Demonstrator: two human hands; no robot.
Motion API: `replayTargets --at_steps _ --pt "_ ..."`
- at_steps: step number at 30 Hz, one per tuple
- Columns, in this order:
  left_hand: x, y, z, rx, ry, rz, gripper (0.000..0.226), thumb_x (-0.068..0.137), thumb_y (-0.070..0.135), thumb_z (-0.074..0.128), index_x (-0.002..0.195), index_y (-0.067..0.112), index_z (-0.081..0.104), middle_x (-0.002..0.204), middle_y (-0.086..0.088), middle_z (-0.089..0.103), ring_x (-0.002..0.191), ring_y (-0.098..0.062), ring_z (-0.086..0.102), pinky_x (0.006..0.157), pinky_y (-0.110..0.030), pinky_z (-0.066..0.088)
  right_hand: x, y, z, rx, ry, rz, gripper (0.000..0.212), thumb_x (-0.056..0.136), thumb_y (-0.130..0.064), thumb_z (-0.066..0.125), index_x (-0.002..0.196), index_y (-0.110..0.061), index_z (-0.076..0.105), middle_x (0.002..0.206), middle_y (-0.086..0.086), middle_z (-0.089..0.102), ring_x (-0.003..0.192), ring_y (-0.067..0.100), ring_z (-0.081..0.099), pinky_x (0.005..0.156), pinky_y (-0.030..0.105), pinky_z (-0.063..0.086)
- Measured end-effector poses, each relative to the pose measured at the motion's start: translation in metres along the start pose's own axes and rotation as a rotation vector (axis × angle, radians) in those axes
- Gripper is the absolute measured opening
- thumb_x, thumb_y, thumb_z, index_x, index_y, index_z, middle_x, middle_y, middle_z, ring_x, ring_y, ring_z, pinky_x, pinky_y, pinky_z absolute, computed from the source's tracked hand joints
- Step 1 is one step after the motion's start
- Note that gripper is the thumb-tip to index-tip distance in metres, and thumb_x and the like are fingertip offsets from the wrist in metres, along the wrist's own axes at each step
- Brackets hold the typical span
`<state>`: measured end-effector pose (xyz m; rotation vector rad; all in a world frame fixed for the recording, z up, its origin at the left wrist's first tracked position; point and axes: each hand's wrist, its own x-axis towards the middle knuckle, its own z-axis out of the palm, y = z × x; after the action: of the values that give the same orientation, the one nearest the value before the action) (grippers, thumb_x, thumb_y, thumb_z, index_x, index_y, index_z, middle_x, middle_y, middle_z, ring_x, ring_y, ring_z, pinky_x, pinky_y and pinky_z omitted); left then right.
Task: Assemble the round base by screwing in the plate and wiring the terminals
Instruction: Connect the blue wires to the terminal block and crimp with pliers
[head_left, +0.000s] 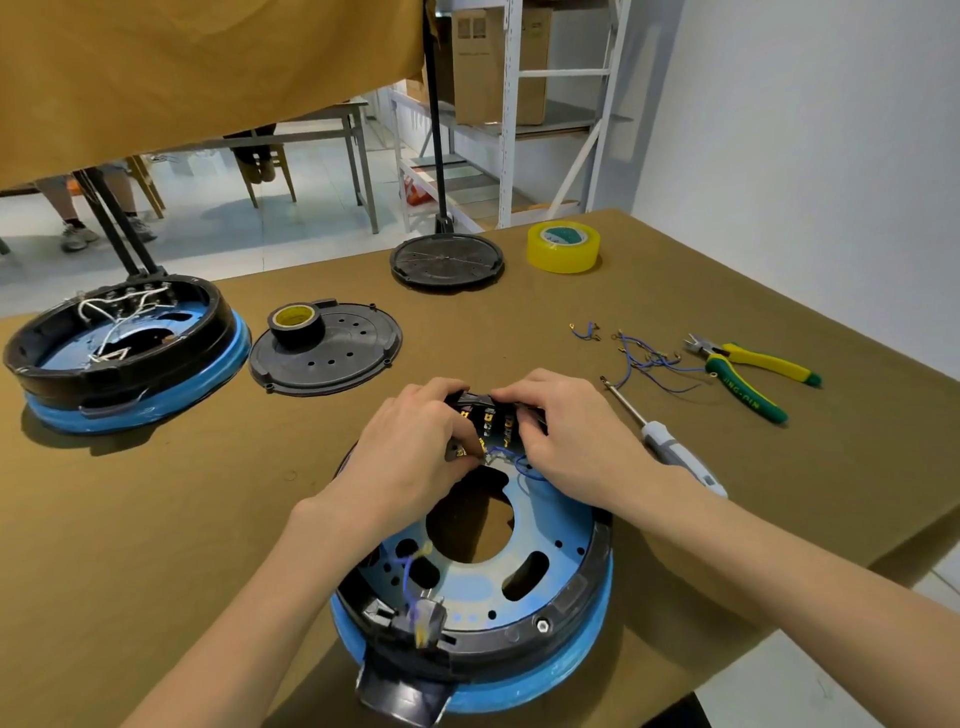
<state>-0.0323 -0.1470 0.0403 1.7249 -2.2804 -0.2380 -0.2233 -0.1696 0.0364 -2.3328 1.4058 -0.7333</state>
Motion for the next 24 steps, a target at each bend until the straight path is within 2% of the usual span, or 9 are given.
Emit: replayTargets --at_steps 8,11,13,17,21,24 --pt "-0.001 -0.0022 -0.0005 -0.027 -0.007 0.025 0.017 0.093 0.027 0.076 0.104 0.039 0.08 0.156 0.005 0.044 0.132 -0.024 0.045 0.107 -0.04 0.04 0.0003 0.0023 0.0013 0.03 -0.027 -0.007 0.034 0.101 -0.006 0.048 0.128 -0.015 0.067 0.114 0.003 0.068 0.106 0.02 0.059 0.093 0.04 0.048" --pt "-0.0013 -0.0026 0.0008 -0.015 0.005 0.027 0.015 0.092 0.028 0.076 0.103 0.037 0.08 0.155 0.006 0.045 0.131 -0.023 0.047 0.105 -0.04 0.042 0.0007 0.004 0.0015 0.051 -0.055 -0.003 0.031 0.102 -0.007 0.045 0.126 -0.017 0.063 0.101 -0.006 0.061 0.099 0.015 0.052 0.083 0.031 0.041" --pt "-0.0001 -0.002 0.002 -0.024 0.034 0.013 0.012 0.091 0.03 0.077 0.101 0.034 0.081 0.153 0.008 0.048 0.129 -0.021 0.049 0.103 -0.039 0.043 0.0015 0.0045 0.0011 0.08 -0.084 0.002 0.03 0.103 -0.007 0.043 0.125 -0.017 0.06 0.1 -0.004 0.06 0.098 0.014 0.05 0.079 0.028 0.037" --pt "0.0035 -0.0005 0.0033 -0.03 0.046 -0.017 0.015 0.088 0.029 0.079 0.103 0.03 0.082 0.152 0.008 0.051 0.127 -0.021 0.05 0.102 -0.039 0.044 0.0022 0.0046 0.0005 0.117 -0.108 -0.003 0.028 0.104 -0.006 0.042 0.123 -0.016 0.059 0.108 0.0 0.066 0.1 0.015 0.052 0.083 0.027 0.04" --pt "0.0022 0.0001 0.0012 -0.034 0.032 0.009 0.022 0.091 0.021 0.076 0.107 0.035 0.081 0.153 0.006 0.049 0.128 -0.025 0.048 0.101 -0.04 0.042 0.0018 0.004 0.0007 0.128 -0.106 0.006 0.028 0.103 -0.006 0.042 0.122 -0.016 0.059 0.109 0.003 0.067 0.101 0.017 0.054 0.087 0.032 0.043" --pt "0.0011 0.0002 -0.0006 0.009 -0.001 0.024 0.024 0.094 0.017 0.073 0.11 0.034 0.08 0.156 0.005 0.045 0.131 -0.025 0.045 0.104 -0.038 0.039 0.0023 0.0041 0.001 0.126 -0.106 0.009 0.026 0.104 -0.007 0.042 0.121 -0.017 0.058 0.108 0.004 0.066 0.099 0.016 0.054 0.084 0.032 0.044"
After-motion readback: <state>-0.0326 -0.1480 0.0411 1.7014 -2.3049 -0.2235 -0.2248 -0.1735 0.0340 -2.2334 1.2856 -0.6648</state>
